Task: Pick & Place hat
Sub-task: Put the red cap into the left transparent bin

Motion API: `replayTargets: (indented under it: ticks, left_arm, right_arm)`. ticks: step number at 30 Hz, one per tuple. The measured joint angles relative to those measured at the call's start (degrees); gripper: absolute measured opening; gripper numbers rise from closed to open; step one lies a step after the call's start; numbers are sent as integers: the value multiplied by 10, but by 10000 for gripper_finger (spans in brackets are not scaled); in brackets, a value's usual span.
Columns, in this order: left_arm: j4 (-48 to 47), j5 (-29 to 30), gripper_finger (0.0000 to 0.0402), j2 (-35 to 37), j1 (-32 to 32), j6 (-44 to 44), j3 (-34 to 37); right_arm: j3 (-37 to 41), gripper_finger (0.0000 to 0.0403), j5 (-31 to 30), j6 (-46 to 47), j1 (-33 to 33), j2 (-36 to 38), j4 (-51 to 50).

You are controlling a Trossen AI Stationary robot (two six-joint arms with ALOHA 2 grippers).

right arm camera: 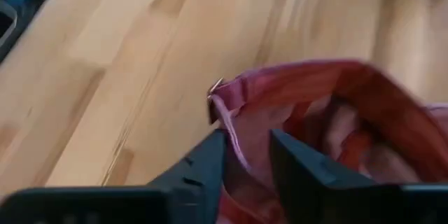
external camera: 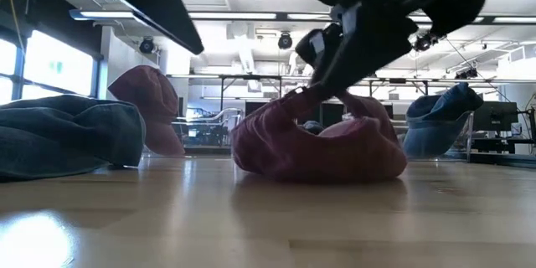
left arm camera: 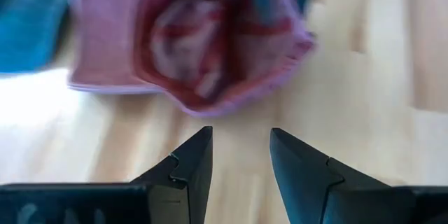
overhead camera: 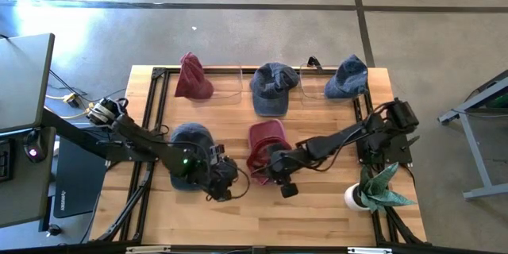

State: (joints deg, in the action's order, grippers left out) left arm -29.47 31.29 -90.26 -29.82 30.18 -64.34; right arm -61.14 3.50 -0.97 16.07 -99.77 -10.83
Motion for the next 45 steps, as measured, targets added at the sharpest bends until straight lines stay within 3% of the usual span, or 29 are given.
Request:
replayTargets:
  ticks: [4,7,12,15,22,29,32,36,40,45]
  left_arm:
    - [0,43,138,0,2,1,0]
    - [3,56,138,0,1,-4,0]
    - [57,73,138,-12,2,-52,1]
    - [111,48,138,-11,2,-130,0]
    - [184,-106,138,-24,33,-248,0]
    - [192,-116,138,-29,32,-254,1]
    - [198,-126,138,-29,32,-244,1]
    - [204,-127,138,-39,32,-235,0]
    - [235,-139,138,-54,33,-238,1]
    - [242,-167,138,-76,32,-248,0]
  right_arm:
    - [-49,21,9,-2,7,-6,-130]
    - [-62,15,-2,23,25,16,-158]
    - [-46,7,75,68,51,66,-63]
    - [-18,10,80,115,63,82,12]
    - [62,5,-20,247,65,92,69]
    - [146,7,-121,356,-6,92,74]
    - [186,4,-131,376,-45,87,87]
    - [228,28,-134,369,-75,85,128]
    - [230,89,-119,319,-87,85,158]
    - [173,167,-119,301,-99,122,51]
